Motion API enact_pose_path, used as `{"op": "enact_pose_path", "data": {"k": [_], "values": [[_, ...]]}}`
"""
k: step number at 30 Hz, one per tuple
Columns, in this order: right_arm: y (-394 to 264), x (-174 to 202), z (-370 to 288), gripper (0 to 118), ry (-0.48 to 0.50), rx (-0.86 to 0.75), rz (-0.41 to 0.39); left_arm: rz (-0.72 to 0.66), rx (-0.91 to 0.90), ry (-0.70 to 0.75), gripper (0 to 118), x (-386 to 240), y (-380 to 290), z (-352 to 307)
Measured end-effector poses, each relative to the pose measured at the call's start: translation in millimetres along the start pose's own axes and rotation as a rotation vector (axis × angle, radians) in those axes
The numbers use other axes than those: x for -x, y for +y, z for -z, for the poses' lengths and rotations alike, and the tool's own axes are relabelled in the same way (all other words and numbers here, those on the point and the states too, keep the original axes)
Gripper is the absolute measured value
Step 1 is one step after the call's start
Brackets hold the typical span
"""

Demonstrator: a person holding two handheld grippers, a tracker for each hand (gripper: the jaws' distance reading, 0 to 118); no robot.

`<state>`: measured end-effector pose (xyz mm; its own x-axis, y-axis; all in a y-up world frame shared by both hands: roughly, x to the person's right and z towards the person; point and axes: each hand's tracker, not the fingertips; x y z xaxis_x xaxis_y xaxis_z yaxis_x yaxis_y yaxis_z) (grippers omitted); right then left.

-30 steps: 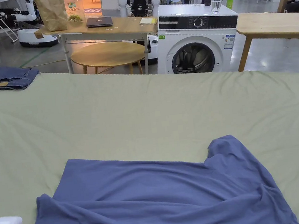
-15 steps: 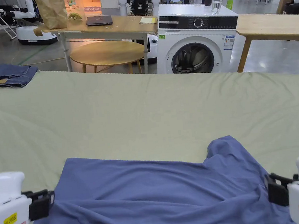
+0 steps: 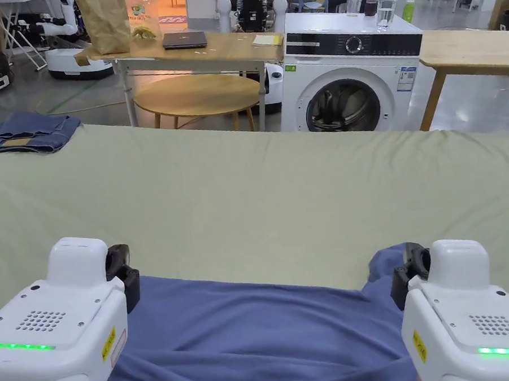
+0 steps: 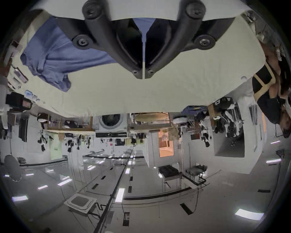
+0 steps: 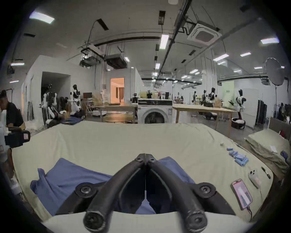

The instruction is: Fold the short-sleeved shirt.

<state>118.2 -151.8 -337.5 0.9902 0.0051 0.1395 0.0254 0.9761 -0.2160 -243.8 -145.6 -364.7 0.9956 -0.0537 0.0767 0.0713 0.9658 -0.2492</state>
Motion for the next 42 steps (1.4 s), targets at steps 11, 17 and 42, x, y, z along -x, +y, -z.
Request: {"op": "enact_pose_path", "data": {"k": [11, 17, 42], "values": [[5.3, -1.0, 16.2, 0, 0.051, 0.015, -0.043, -0.086, 0.473, -0.092, 0, 67.2, 21.2, 155.8], [-3.7, -18.5, 30.2, 0, 0.018, 0.081, -0.038, -0.194, 0.792, -0.174, 16, 91.0, 4.5, 236.0], [-2.6, -86.9, 91.5, 1, -0.001, 0.385, 0.015, -0.072, 0.703, -0.165, 0, 71.7, -20.3, 208.4]]}}
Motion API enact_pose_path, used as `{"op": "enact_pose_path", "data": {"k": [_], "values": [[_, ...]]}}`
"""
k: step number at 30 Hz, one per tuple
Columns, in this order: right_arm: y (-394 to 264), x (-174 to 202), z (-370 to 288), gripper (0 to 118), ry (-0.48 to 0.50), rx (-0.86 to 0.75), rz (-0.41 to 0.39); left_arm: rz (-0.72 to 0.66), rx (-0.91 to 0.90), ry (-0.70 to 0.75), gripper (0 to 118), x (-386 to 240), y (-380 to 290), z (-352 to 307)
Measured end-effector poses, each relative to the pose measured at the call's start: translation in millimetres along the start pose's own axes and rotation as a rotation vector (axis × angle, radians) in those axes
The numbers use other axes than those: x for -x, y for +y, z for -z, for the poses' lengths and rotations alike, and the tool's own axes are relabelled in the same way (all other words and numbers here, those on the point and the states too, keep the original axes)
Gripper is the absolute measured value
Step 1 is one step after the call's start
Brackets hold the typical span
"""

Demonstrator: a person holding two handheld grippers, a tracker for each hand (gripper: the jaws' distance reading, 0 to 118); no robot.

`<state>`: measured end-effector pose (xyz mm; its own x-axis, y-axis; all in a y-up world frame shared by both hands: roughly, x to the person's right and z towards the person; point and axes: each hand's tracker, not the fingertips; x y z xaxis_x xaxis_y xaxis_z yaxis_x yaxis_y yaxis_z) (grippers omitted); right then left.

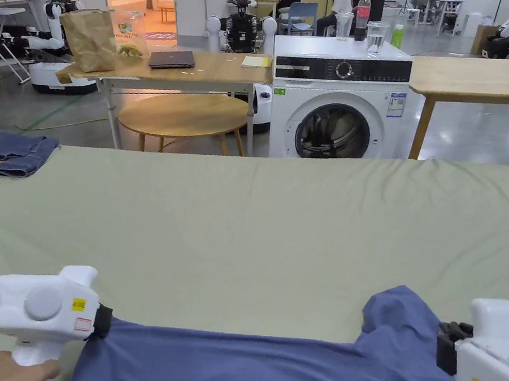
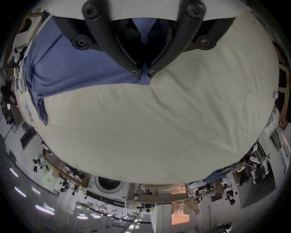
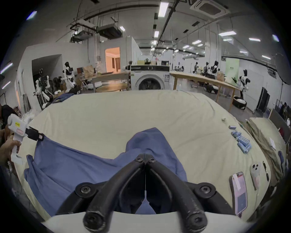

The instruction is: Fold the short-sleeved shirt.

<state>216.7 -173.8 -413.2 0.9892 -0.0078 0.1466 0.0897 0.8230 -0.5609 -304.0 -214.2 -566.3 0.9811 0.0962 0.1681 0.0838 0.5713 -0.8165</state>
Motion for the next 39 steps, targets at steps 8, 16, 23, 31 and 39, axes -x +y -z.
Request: {"op": "enact_pose_path", "data": {"k": [8, 16, 23, 31, 39], "values": [[50.9, -39.5, 98.5, 54, 0.004, 0.298, -0.011, -0.013, -0.105, -0.025, 0, -1.5, -13.8, -47.4], [36.9, -50.1, 182.4, 58, 0.022, 0.529, -0.053, -0.008, -0.144, -0.024, 0, -9.0, -23.9, -56.2], [27.8, -46.7, 181.5, 0, 0.047, 0.513, -0.055, -0.026, -0.138, -0.032, 0, -10.8, -29.9, -57.4], [30.6, -57.4, 133.5, 0, 0.073, 0.38, 0.029, -0.031, -0.155, -0.037, 0, -10.7, -33.4, -73.0], [41.0, -72.4, 25.9, 0, 0.101, 0.212, 0.053, -0.033, -0.205, -0.045, 0, -6.5, -45.8, -108.2]]}}
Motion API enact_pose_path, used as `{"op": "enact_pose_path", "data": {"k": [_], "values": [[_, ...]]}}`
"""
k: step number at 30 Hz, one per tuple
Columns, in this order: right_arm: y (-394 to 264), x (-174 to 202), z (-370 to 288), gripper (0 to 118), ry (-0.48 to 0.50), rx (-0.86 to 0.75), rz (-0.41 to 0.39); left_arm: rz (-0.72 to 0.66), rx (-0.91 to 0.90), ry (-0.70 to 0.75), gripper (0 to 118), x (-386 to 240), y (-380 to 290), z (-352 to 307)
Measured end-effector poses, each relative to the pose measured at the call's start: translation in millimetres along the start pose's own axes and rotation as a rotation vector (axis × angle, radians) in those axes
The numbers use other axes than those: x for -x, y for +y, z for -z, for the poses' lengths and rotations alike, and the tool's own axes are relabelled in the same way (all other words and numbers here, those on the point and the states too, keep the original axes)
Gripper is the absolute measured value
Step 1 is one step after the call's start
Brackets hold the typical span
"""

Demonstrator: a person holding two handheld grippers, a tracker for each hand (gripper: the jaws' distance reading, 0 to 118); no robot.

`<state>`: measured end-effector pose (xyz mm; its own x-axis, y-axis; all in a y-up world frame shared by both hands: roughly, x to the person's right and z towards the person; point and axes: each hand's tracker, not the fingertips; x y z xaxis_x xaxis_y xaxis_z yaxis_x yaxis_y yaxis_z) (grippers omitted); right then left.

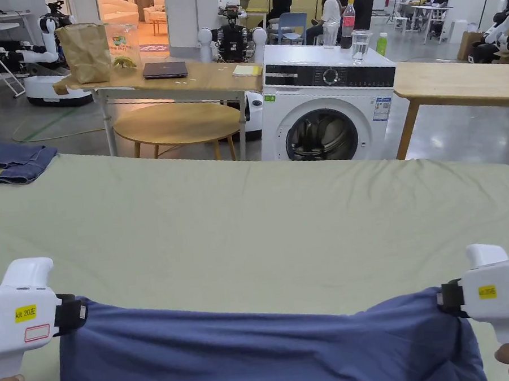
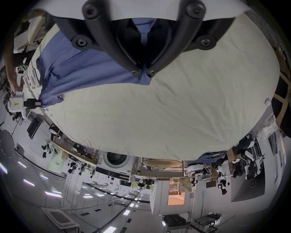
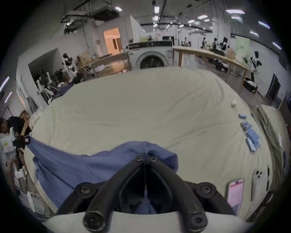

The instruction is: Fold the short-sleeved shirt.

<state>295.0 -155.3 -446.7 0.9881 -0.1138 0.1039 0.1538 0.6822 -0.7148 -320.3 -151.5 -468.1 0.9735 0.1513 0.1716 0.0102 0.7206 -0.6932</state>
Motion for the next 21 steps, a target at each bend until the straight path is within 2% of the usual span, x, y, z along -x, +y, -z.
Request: {"op": "enact_pose_path", "data": {"k": [6, 12, 15, 21], "values": [[-37.7, 6.9, -67.1, 0, -0.006, -0.07, -0.074, 0.007, -0.037, 0.0, 0, 3.5, -23.9, -38.1], [-85.9, 13.9, -103.2, 0, -0.032, -0.061, -0.102, -0.01, -0.041, -0.022, 0, 10.6, -59.7, -63.9], [-115.3, 14.9, -107.9, 0, -0.036, -0.005, -0.12, 0.003, -0.008, -0.023, 0, 14.3, -83.5, -67.7], [-169.3, 11.4, -89.3, 0, -0.108, 0.136, -0.164, 0.044, 0.139, -0.02, 0, 22.2, -132.3, -52.2]]}}
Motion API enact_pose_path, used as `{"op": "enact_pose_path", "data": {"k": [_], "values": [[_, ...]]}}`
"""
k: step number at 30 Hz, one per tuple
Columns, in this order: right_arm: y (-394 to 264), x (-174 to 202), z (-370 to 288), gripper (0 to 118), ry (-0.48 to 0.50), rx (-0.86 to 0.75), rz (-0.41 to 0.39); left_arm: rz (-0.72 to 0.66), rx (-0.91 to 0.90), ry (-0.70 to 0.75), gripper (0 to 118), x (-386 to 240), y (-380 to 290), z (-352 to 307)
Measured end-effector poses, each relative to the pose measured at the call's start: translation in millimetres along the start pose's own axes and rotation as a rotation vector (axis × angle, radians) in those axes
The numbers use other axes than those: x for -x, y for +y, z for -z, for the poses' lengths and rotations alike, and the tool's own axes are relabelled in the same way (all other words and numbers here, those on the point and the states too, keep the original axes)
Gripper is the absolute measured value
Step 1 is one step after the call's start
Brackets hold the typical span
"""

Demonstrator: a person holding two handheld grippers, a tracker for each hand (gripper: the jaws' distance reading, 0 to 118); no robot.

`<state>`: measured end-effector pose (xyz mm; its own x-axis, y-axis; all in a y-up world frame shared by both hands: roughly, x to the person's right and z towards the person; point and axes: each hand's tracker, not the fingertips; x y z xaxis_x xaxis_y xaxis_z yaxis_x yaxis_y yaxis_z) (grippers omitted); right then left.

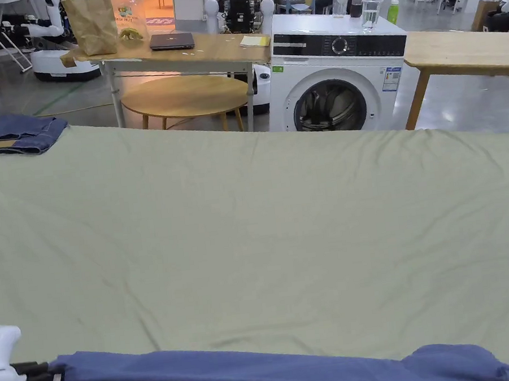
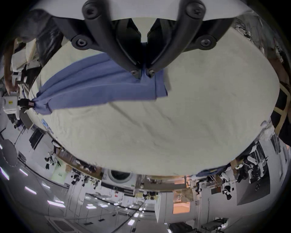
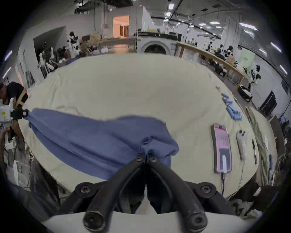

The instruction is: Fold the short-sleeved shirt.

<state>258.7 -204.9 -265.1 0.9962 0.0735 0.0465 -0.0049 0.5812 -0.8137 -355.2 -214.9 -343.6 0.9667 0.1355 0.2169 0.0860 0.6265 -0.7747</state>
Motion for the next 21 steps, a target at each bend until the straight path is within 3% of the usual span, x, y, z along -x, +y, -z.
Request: {"op": "enact_pose_path", "data": {"k": [6, 14, 15, 17, 18, 21], "values": [[-22.3, 2.9, 41.6, 0, -0.012, 0.074, 0.001, 0.031, 0.128, 0.031, 0, -3.4, -24.3, 39.2], [-19.4, 14.3, 46.4, 2, -0.057, 0.092, -0.016, -0.01, 0.1, 0.032, 0, -2.1, -20.6, 39.2], [-16.5, 14.9, 42.7, 7, -0.063, 0.093, -0.018, -0.03, 0.101, 0.036, 7, -2.2, -19.0, 35.3], [-9.6, 18.9, 29.0, 44, -0.096, 0.052, -0.034, -0.067, 0.077, 0.032, 35, -4.8, -12.3, 27.7], [-5.5, 21.9, 18.6, 54, -0.118, 0.012, -0.038, -0.068, 0.054, 0.04, 42, -9.0, -8.5, 22.7], [11.3, 31.9, -8.0, 56, -0.134, -0.091, -0.037, -0.016, -0.074, 0.071, 47, -25.5, 8.1, 6.6]]}}
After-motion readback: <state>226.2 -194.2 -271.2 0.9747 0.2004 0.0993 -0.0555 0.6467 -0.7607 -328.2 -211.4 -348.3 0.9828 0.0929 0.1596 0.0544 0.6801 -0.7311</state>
